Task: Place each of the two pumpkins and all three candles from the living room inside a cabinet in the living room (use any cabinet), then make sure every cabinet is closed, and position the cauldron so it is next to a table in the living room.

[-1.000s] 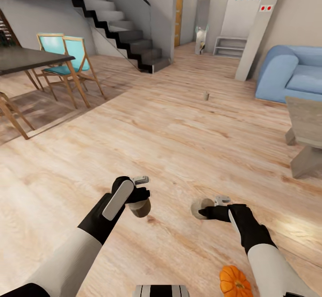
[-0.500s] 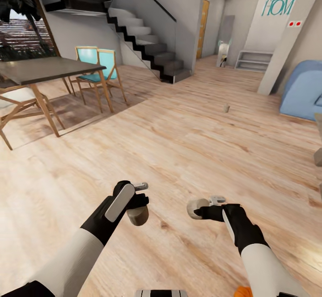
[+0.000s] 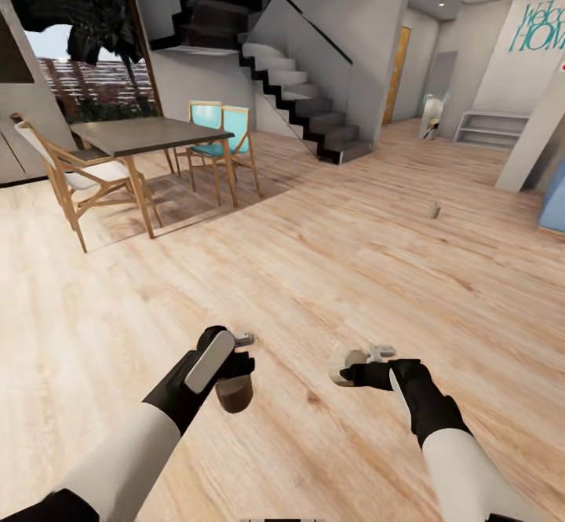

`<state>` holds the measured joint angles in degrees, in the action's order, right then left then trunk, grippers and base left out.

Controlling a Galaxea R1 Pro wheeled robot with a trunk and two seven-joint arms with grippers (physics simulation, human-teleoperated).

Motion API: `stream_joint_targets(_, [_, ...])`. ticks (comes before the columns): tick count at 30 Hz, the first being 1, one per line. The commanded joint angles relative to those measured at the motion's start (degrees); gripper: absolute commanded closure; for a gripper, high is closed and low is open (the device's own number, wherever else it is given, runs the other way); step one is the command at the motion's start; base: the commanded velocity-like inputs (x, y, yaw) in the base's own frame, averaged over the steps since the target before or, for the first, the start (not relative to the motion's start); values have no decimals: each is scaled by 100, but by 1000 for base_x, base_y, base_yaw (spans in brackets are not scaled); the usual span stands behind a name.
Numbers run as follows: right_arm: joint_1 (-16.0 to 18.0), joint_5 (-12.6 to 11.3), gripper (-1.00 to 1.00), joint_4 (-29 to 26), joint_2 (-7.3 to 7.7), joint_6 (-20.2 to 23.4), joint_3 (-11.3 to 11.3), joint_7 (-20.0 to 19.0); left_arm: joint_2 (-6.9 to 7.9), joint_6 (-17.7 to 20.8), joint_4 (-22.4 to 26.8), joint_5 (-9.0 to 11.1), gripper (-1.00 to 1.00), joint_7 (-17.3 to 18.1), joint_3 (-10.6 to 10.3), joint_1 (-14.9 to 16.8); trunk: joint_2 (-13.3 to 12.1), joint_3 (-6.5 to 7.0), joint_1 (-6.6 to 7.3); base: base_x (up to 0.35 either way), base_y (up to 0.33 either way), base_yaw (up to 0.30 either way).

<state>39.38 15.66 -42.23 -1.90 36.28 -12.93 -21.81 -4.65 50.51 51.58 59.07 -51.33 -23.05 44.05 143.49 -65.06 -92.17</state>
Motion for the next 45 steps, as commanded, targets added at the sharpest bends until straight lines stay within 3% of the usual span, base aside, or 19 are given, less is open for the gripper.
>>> stream_joint_targets(1, [1, -11, 100, 2, 0, 2, 1, 1, 7, -37, -105, 5, 100, 3, 0, 7, -1, 24, 3, -1, 0, 288])
stream_joint_targets(6, [-1, 2, 100, 157, -29, -7, 51, 25, 155, -53, -418, 3, 100, 11, -15, -2, -8, 133, 16, 0, 0, 288])
stream_joint_targets(9, [-1, 2, 100, 291, -111, -18, 290, 112, 391, -77, -736, 47, 100, 58, -33, -15, -12, 195, 24, 0, 0, 288])
stream_joint_targets(12, [-2, 6, 100, 741, -258, -92, 501, 221, 442, -349, -1373, 63, 100, 161, -36, -19, -16, 252, 31, 0, 0, 287])
stream_joint_targets(16, [-1, 19, 100, 995, -321, -418, 580, 251, 439, -1007, -1848, 24, 100, 655, -50, -19, -21, 324, 42, 0, 0, 282])
stream_joint_targets(17, [-1, 22, 100, 1018, -324, -512, 581, 254, 439, -1074, -1988, 17, 100, 860, -54, -20, -23, 342, 44, 0, 0, 280])
stream_joint_targets(19, [-2, 19, 100, 1040, -325, -651, 585, 404, 439, -1447, -2745, -4, 100, 1595, -60, -20, -25, 377, 49, 0, 0, 277])
stream_joint_targets(21, [-3, 3, 100, 1041, -333, -667, 588, 598, 434, -1759, -3067, -18, 100, 1803, -67, -20, -100, 404, 91, 0, 0, 276])
stream_joint_targets(23, [-4, -6, 100, 1043, -372, -753, 589, 843, 437, -2064, -3304, -24, 100, 1924, -152, -20, -180, 431, 135, 0, 0, 275])
stream_joint_targets(25, [-11, 0, 100, 1112, -357, -1028, 583, 1003, 443, -2212, -3584, -26, 100, 1970, -372, -20, -261, 460, 179, 0, 0, 276])
stream_joint_targets(28, [-17, 32, 100, 1614, -326, -1403, 587, 1062, 442, -2539, -3941, -20, 100, 2057, -580, -20, -381, 504, 244, 0, 0, 279])
stream_joint_targets(33, [-18, 154, 100, 2360, -325, -2263, 592, 1209, 431, -2833, -4183, -18, 100, 2414, -635, -28, -581, 579, 354, 0, 0, 282])
stream_joint_targets(39, [-18, 225, 100, 2686, -326, -2778, 583, 1566, 383, -2865, -4398, -25, 100, 2526, -644, -83, -822, 670, 486, 0, 0, 283])
stream_joint_targets(41, [-18, 265, 100, 2868, -388, -2933, 589, 1802, 413, -3134, -4698, -34, 100, 2553, -662, -138, -902, 700, 530, 0, 0, 283])
stream_joint_targets(43, [-20, 260, 100, 2960, -390, -2954, 586, 1974, 399, -3394, -4735, -114, 100, 2556, -849, -221, -983, 728, 574, 0, 0, 283])
stream_joint_targets(45, [-22, 228, 100, 3140, -338, -2972, 579, 2111, 377, -3523, -4749, -225, 100, 2608, -1250, -343, -1063, 756, 618, 0, 0, 283])
